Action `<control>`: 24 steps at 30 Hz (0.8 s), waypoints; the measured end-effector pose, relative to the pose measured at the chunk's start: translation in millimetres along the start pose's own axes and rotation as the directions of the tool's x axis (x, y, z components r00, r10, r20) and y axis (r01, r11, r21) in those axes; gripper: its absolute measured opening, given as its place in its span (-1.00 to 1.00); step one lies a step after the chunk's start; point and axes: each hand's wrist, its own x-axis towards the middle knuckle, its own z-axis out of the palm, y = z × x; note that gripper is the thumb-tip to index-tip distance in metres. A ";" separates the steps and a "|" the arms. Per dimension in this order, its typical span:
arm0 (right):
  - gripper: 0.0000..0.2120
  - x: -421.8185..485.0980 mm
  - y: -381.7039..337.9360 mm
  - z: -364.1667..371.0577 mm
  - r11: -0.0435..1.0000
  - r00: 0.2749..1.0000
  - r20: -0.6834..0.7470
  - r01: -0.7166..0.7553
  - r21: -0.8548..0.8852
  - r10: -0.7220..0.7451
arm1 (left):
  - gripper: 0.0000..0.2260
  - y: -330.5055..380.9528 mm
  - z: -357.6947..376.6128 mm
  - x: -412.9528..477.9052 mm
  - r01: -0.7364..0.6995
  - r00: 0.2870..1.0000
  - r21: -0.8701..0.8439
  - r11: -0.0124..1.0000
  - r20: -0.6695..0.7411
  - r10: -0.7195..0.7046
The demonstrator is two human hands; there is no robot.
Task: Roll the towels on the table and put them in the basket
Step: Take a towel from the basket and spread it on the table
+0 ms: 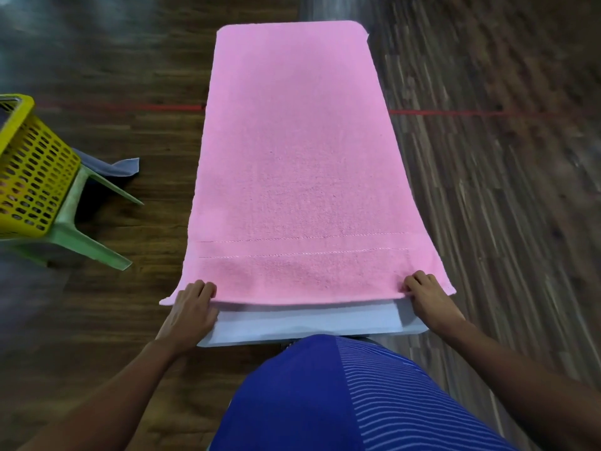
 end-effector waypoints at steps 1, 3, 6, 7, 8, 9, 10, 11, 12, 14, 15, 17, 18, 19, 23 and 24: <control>-0.73 -2.8 2.3 0.0 1.000 1.000 -0.005 -0.004 0.005 0.004 | -0.90 -3.5 1.0 -4.1 0.008 1.000 0.014 1.000 -0.017 -0.007; -0.67 -9.1 5.8 0.1 1.000 1.000 -0.001 -0.009 0.011 0.009 | -0.87 -8.4 5.3 -10.5 0.050 0.999 0.041 0.998 -0.006 -0.050; -0.62 -13.4 11.4 1.4 1.000 1.000 0.017 -0.017 0.009 0.017 | -0.86 -16.2 10.0 -16.9 0.121 0.993 0.083 0.989 -0.007 -0.120; -0.66 -13.5 12.9 2.9 0.999 0.999 0.014 -0.033 0.019 0.033 | -0.85 -17.9 11.9 -18.9 0.134 0.991 0.070 0.988 -0.010 -0.134; -0.73 -13.6 12.8 3.4 0.997 0.998 0.007 -0.056 0.045 0.055 | -0.84 -17.6 12.4 -19.9 0.148 0.989 0.044 0.988 -0.005 -0.148; -0.80 -13.4 12.2 4.0 0.995 0.997 -0.004 -0.072 0.074 0.073 | -0.84 -18.1 12.8 -19.9 0.164 0.986 0.019 0.986 -0.004 -0.164; -0.84 -13.1 11.3 3.7 0.992 0.996 -0.001 -0.087 0.089 0.087 | -0.84 -16.4 11.4 -19.1 0.190 0.982 -0.007 0.982 0.013 -0.190; -0.85 -11.8 10.5 2.9 0.991 0.995 0.004 -0.098 0.096 0.098 | -0.84 -14.4 10.3 -16.5 0.223 0.974 -0.033 0.974 0.035 -0.222; -0.84 -9.4 9.5 1.7 0.988 0.993 0.012 -0.122 0.097 0.121 | -0.85 -12.6 9.0 -11.8 0.249 0.967 -0.059 0.967 0.065 -0.245; -0.85 -2.3 5.3 -1.2 0.979 0.983 0.017 -0.184 0.092 0.183 | -0.85 -7.9 5.7 -1.1 0.293 0.950 -0.082 0.953 0.140 -0.280; -0.86 1.7 1.8 -1.8 0.972 0.975 0.017 -0.220 0.078 0.220 | -0.87 -5.8 4.5 4.3 0.326 0.937 -0.073 0.943 0.161 -0.311; -0.89 7.3 -3.1 -1.1 0.962 0.962 -0.040 -0.271 0.009 0.271 | -0.93 -4.3 5.0 11.9 0.390 0.910 0.021 0.921 0.142 -0.389; -0.87 8.5 -3.5 -0.2 0.959 0.957 -0.086 -0.281 -0.037 0.277 | -0.91 -4.2 6.7 13.9 0.400 0.907 0.105 0.910 0.099 -0.410; -0.83 9.6 -3.6 0.3 0.957 0.956 -0.127 -0.277 -0.081 0.266 | -0.86 -3.4 8.0 14.6 0.396 0.909 0.176 0.901 0.066 -0.413; -0.80 9.9 -14.1 1.5 0.985 0.983 -0.081 -0.167 -0.043 0.163 | -0.84 4.7 16.3 10.3 0.292 0.956 0.087 0.952 0.003 -0.294; -0.81 7.8 -17.0 5.4 0.989 0.987 -0.062 -0.148 -0.005 0.147 | -0.81 4.6 19.1 8.3 0.288 0.957 0.035 0.957 0.008 -0.289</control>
